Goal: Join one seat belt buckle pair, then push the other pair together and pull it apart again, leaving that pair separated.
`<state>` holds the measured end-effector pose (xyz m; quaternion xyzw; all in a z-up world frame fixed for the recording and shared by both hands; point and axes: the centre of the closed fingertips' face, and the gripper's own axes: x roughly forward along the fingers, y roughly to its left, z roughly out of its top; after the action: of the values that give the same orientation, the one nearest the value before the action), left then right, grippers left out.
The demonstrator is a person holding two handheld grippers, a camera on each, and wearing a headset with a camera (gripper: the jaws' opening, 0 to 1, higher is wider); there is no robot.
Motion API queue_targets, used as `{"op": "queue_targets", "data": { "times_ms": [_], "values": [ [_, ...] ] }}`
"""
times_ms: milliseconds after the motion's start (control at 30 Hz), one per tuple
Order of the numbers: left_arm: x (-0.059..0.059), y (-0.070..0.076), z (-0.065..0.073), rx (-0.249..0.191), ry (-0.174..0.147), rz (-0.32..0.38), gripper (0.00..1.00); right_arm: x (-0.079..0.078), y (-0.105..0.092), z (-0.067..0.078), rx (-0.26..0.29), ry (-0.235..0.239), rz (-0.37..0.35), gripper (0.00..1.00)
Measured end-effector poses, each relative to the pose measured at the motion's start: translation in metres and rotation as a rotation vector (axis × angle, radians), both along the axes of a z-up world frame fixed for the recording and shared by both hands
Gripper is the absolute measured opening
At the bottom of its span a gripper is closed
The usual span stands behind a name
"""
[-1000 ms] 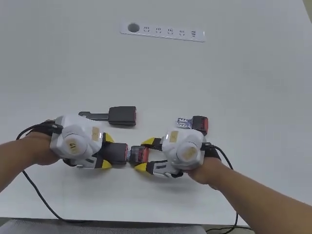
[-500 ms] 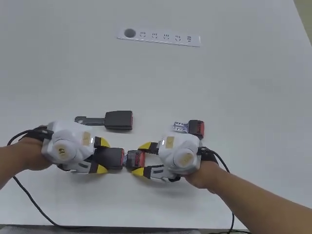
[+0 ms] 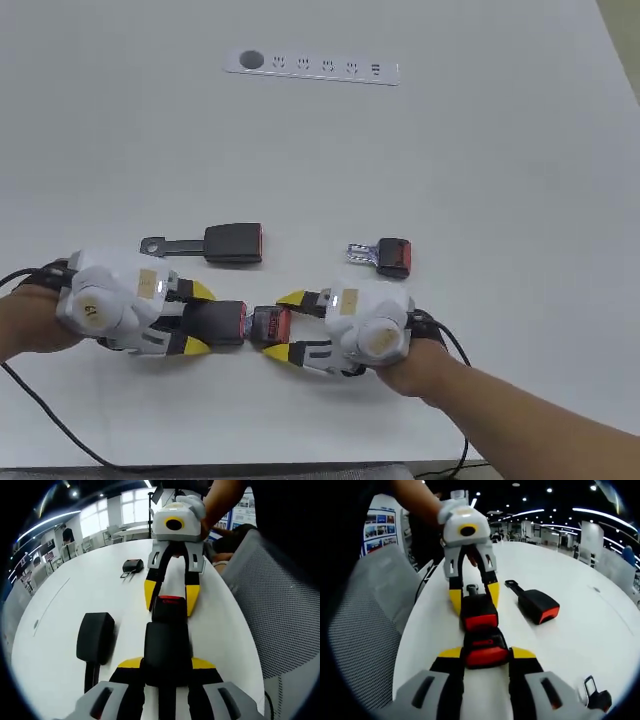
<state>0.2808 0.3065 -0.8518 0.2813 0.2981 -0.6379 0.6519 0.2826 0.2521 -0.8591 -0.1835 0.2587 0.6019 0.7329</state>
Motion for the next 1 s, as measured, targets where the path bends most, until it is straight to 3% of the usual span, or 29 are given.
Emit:
{"op": "queue_targets", "data": {
  "times_ms": [400,467,1000],
  "values": [
    [0.0008,0.0021,-0.0016,-0.017,0.006,-0.013,0.33,-0.0003,0.0002,-0.0002,0.019,-0.007,-0.013,0.33],
    [0.0001,0.0022,-0.0014,-0.021,-0.011,-0.024,0.33,-0.0007,-0.0001,-0.0004,0.028,-0.001,-0.022,0.33],
    [0.0002,0.0016,-0.0011,-0.047,0.003,-0.020,0.34,-0.0020,0.0004,0.0015,0.055,-0.012,-0.039,0.34]
  ]
}}
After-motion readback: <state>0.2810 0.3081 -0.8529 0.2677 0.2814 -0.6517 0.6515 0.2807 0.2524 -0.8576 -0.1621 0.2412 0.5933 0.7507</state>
